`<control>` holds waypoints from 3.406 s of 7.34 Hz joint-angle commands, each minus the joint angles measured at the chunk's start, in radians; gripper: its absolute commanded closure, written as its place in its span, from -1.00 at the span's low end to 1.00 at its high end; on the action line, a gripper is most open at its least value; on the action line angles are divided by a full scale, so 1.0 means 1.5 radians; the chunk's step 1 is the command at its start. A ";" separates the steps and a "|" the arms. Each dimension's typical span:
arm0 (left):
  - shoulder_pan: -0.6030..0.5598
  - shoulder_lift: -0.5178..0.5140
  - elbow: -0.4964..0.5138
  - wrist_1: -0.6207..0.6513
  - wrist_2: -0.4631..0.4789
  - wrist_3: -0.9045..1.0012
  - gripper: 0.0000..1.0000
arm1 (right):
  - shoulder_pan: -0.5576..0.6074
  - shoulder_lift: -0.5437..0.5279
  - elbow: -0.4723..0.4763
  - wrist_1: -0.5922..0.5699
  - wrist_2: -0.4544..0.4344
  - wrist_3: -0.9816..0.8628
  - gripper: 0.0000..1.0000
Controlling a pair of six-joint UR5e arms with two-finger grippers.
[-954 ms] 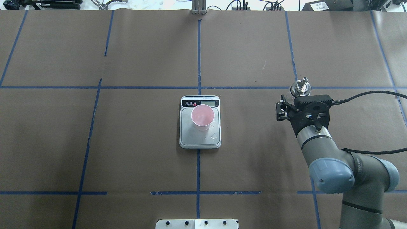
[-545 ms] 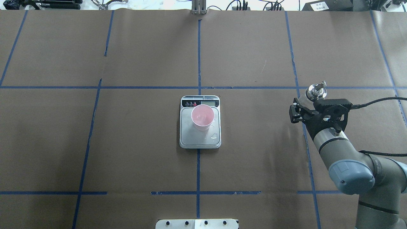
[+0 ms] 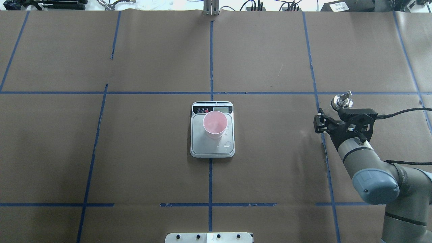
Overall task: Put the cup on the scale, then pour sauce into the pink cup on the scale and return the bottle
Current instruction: 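Lower the bottle onto the table with the right gripper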
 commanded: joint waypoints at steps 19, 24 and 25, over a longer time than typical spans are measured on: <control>0.000 -0.006 -0.001 0.001 0.000 -0.001 -1.00 | 0.006 0.005 -0.022 0.005 0.019 0.044 0.71; 0.000 -0.007 -0.002 0.001 0.001 -0.001 -1.00 | 0.007 0.001 -0.022 0.005 0.021 0.039 0.48; 0.000 -0.007 -0.002 0.001 0.001 -0.001 -1.00 | 0.007 0.001 -0.021 0.005 0.023 0.038 0.48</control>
